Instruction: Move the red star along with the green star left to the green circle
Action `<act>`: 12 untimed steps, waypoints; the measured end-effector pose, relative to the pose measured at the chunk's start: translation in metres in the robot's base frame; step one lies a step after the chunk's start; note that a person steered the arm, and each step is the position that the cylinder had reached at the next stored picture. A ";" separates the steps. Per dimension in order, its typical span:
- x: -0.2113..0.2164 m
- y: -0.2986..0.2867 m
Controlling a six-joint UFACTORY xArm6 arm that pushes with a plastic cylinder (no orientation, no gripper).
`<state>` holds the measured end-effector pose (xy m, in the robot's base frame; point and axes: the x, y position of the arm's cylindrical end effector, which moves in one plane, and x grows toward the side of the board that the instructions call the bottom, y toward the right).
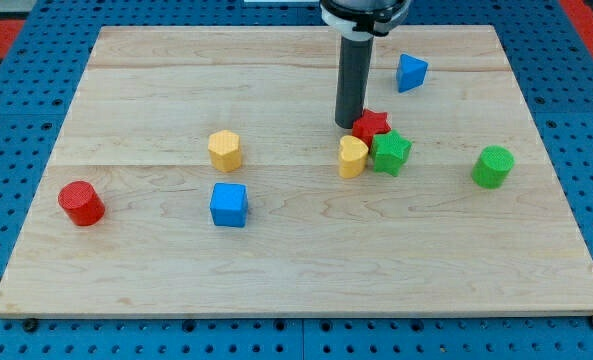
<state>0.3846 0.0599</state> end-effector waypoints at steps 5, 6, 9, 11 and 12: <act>0.043 0.043; 0.043 0.058; 0.064 0.093; 0.075 0.062; 0.064 0.046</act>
